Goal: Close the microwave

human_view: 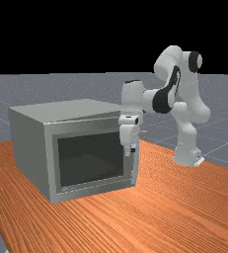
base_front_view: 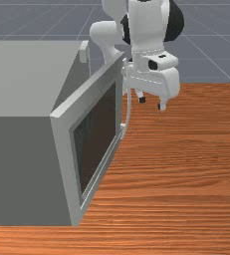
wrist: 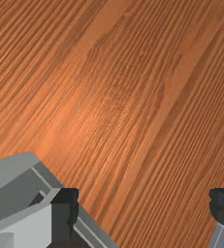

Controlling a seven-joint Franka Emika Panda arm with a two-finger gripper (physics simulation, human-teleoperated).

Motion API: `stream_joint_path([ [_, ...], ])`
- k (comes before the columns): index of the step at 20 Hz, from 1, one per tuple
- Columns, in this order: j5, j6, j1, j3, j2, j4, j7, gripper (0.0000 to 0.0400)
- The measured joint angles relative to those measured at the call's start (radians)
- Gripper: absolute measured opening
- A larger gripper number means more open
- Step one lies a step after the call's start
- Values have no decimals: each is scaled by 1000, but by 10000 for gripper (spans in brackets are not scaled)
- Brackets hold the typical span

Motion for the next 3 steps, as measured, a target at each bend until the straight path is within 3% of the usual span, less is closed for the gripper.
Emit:
stream_joint_path([
  [3, 91, -42, -83, -42, -14, 14, -252, 400],
])
